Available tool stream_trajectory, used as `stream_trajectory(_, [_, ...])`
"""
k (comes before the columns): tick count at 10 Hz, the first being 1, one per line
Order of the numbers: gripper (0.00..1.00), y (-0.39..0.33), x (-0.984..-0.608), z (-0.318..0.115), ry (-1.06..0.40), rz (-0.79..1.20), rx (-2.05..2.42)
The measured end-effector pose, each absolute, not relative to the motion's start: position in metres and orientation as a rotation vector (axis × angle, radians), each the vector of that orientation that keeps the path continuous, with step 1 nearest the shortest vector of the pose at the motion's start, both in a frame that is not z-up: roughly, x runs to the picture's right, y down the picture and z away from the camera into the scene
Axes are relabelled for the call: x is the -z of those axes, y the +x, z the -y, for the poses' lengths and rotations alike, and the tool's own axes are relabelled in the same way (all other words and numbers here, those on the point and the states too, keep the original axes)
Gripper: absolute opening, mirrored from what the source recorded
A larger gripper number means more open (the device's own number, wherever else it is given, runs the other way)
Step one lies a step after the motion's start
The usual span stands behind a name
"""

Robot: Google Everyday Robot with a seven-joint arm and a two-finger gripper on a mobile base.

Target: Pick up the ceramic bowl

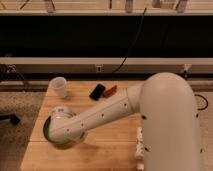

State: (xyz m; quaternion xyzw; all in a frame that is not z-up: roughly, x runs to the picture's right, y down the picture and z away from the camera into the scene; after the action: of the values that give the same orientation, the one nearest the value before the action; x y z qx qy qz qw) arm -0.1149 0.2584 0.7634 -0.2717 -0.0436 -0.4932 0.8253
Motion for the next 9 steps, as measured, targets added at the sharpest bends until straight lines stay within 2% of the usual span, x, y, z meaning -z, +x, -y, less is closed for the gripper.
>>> stream_trajectory(1, [0.74, -0.115, -0.7633, -0.2588, -0.578, 0.092, 1.05])
stream_trajectory(3, [0.52, -0.1152, -0.7632, -0.2585, -0.575, 0.089, 1.052])
stream_trajectory(5, [0.47, -0.1169, -0.7631, -0.2571, -0.57, 0.086, 1.056])
stream_trajectory(6, [0.4, -0.1165, -0.763, -0.2577, -0.571, 0.086, 1.057])
stream_trajectory(9, [0.12, -0.1103, -0.7564, -0.2522, -0.565, 0.082, 1.053])
